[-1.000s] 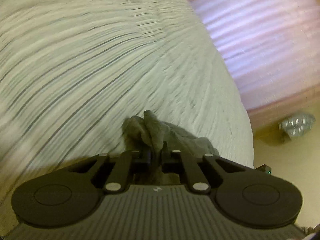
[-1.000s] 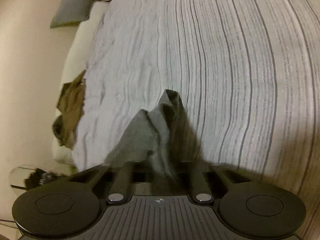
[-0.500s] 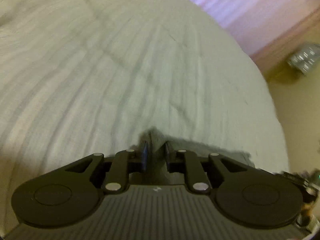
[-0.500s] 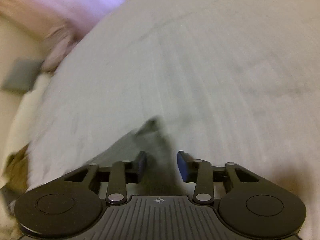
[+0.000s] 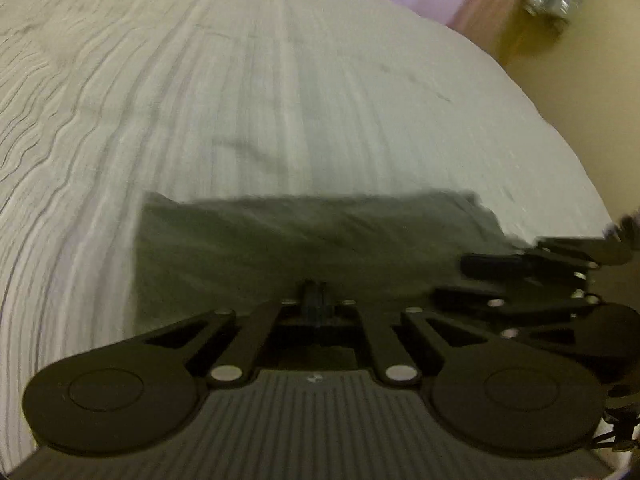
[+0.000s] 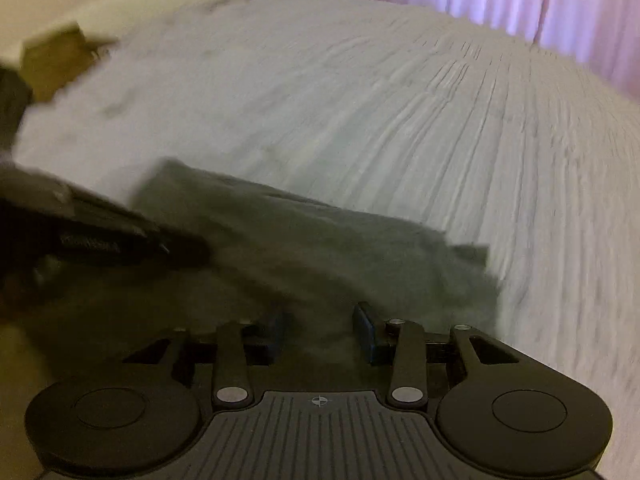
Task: Fold clothes
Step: 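Grasp the strip end with both grippers and fold it over onto itself, then open both grippers and withdraw from the folded grey shirt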
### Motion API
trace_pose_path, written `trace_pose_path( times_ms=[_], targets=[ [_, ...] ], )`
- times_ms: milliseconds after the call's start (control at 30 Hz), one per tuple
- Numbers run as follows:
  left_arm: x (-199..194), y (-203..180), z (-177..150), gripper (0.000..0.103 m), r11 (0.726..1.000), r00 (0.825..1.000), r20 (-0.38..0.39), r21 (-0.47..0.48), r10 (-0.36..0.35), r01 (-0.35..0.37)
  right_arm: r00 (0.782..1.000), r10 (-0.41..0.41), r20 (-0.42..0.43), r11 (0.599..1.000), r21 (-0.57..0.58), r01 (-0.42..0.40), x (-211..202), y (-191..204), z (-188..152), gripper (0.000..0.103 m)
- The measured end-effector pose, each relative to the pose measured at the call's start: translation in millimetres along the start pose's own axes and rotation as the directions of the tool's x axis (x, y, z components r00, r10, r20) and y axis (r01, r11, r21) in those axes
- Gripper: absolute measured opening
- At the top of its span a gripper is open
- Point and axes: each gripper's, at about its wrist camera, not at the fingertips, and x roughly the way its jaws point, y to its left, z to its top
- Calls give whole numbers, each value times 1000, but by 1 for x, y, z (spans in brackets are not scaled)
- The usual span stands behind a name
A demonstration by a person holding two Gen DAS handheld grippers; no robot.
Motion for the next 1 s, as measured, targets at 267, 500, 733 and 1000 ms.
trace_pose_path(
  times_ms=[267, 500, 733, 1000],
  targets=[
    [-12, 18, 40, 1, 995, 993, 109, -88, 55, -45, 998, -56, 26, 979, 198, 50, -13, -53, 25, 39],
    [14, -16, 21, 2, 989, 999, -33, 144, -14, 18, 997, 81, -15, 996, -37, -82, 32, -11, 39, 39],
    [1, 19, 30, 3, 973, 969, 101, -69, 225, -218, 994, -100, 37, 984, 153, 93, 30, -58, 33, 39],
    [-76, -18, -15, 3, 985, 979, 116, 8, 170, -172, 996, -21, 90, 978, 209, 2, -46, -49, 1, 39]
  ],
)
